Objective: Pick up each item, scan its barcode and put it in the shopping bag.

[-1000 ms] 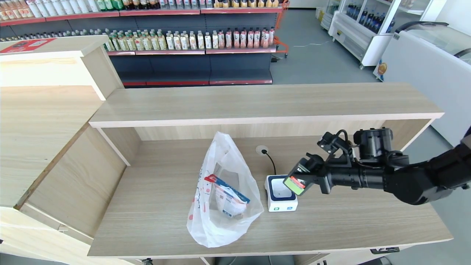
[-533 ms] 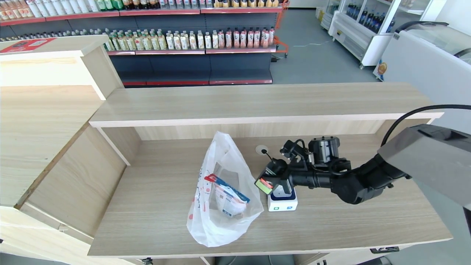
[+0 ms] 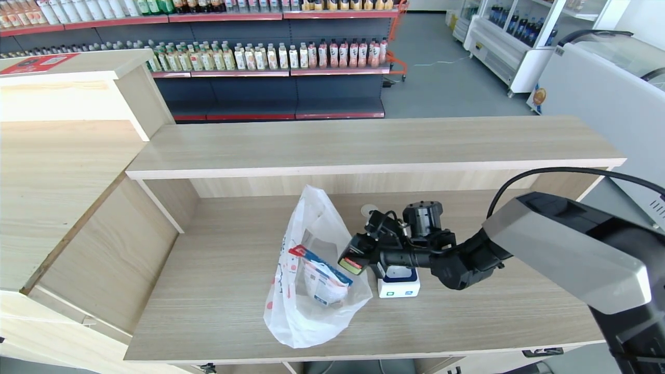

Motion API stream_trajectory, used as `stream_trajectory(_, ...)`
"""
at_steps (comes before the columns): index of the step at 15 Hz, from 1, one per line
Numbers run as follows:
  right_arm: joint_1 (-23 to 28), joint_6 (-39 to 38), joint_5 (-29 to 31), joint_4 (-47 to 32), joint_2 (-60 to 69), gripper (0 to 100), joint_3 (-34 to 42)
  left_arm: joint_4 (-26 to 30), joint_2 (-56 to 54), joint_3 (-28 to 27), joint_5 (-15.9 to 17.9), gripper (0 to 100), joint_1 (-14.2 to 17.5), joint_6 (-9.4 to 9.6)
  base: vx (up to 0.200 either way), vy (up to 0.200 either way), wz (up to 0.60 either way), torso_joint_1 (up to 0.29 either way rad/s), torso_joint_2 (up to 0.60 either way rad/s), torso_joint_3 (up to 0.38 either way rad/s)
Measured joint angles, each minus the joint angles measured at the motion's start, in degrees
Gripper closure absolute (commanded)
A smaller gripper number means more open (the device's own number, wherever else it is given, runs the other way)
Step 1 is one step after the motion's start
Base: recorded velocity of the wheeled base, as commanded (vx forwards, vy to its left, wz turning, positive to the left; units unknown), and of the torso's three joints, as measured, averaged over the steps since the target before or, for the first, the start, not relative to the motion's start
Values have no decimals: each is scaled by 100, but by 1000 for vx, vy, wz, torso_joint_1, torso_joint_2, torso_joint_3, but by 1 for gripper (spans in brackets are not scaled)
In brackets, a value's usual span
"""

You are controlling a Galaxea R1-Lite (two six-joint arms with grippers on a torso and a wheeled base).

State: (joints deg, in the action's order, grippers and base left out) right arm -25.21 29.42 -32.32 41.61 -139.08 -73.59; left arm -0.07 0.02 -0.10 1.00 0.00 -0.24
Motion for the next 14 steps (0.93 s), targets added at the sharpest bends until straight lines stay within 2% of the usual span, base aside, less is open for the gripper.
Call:
stream_trajectory(13,-160,115,13,82,-731,100,-835,0,0,0,-2,0,0,0,0,0,0,0,0,0)
stream_trajectory(14,-168,115,65,84,-763,0,-848,0,0,0,-2,0,0,0,0,0,0,0,0,0)
